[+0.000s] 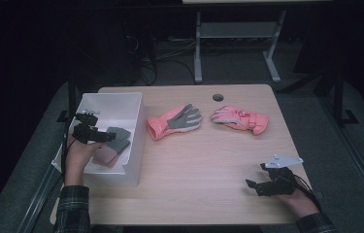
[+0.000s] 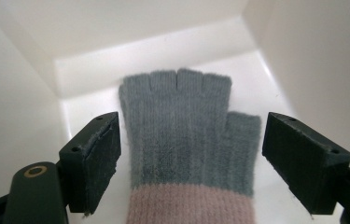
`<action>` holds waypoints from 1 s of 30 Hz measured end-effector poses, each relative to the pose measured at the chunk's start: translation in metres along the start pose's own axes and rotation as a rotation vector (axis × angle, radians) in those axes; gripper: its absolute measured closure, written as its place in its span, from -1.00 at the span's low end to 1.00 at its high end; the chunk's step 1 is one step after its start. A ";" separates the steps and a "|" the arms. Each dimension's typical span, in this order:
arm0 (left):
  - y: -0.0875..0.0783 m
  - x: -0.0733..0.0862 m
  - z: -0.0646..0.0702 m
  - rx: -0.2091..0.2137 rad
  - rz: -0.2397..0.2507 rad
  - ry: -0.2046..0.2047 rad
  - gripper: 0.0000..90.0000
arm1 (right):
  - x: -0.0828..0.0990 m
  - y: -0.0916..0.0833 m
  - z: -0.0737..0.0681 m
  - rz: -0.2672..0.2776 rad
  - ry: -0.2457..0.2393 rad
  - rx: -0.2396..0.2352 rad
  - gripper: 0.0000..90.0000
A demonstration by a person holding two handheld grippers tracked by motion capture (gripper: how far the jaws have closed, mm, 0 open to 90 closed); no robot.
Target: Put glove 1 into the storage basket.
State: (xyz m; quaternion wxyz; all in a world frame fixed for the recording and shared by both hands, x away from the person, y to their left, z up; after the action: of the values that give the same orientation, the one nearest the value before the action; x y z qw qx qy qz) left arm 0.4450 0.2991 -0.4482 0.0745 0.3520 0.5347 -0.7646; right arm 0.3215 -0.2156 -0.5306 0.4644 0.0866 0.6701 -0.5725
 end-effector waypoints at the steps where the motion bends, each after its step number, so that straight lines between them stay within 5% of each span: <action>1: 0.000 0.000 0.000 0.000 0.000 0.000 -0.58 | 0.000 0.000 0.000 0.000 0.000 0.000 -0.70; 4: -0.013 -0.008 0.006 0.007 0.050 0.011 -0.58 | 0.000 0.000 0.000 0.000 0.008 -0.002 -0.70; 13: -0.027 -0.021 0.024 0.051 0.076 0.040 -0.58 | -0.001 0.000 0.000 -0.003 0.013 0.000 -0.70; 23: -0.029 -0.049 0.062 0.128 0.109 0.096 -0.57 | -0.001 0.000 0.000 -0.003 0.011 0.000 -0.70; 30: -0.024 -0.069 0.101 0.224 0.122 0.139 -0.57 | 0.000 -0.001 -0.001 -0.005 0.012 -0.004 -0.70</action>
State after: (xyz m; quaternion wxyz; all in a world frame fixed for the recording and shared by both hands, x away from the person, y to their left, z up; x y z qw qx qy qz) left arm 0.4384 0.2035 -0.3687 0.0440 0.4424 0.4276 -0.7871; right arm 0.3203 -0.2147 -0.5296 0.4591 0.0877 0.6742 -0.5719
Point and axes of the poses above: each handheld gripper's, and its own axes: y roughly forward along the jaws, x roughly out of its underside, z roughly to its right, the point moved 9 cm from there along y, roughly forward along the jaws, and after that the axes turned 12 degrees about x, right-handed, at the moved point
